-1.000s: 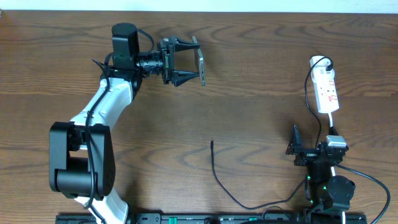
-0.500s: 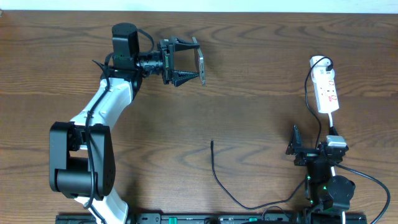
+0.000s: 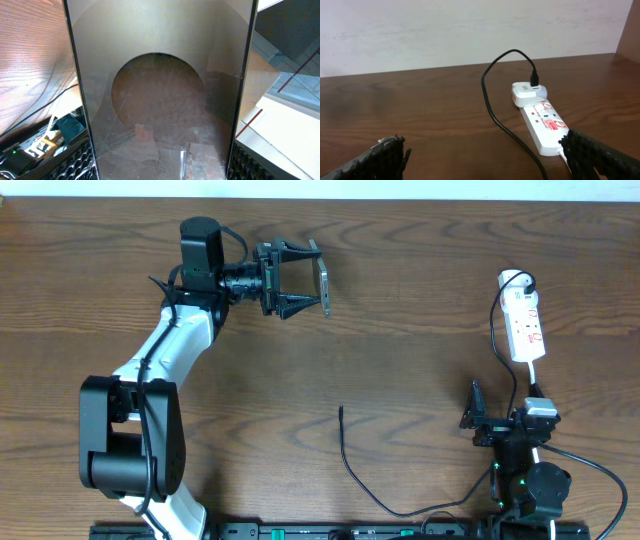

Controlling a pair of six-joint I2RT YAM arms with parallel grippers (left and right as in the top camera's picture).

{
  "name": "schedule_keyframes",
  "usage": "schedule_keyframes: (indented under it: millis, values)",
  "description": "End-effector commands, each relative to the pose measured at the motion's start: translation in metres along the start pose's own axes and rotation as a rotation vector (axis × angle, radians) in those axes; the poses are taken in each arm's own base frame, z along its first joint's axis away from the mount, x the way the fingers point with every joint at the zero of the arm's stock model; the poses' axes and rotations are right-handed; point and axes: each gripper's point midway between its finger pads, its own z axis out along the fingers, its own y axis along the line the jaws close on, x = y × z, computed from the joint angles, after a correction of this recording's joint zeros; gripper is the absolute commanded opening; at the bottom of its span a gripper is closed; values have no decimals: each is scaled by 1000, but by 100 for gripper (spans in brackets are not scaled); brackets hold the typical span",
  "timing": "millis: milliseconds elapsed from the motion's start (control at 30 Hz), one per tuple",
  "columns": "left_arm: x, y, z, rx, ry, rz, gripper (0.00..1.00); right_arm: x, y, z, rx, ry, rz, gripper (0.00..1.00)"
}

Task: Plug charger to phone and switch on socket
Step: 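Raise the silver phone upright with the left gripper and hold it, then move the right gripper from rest toward the held phone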

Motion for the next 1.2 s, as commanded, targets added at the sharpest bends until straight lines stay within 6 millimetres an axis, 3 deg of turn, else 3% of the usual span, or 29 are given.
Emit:
schedule_keyframes:
  millis: [0,1167]
  values:
    - [19,-16,-3,8,44,51,7,2,1,0,-4,6,-12,99]
    - [19,-16,-3,10,43,108,7,2,1,0,-4,7,-12,99]
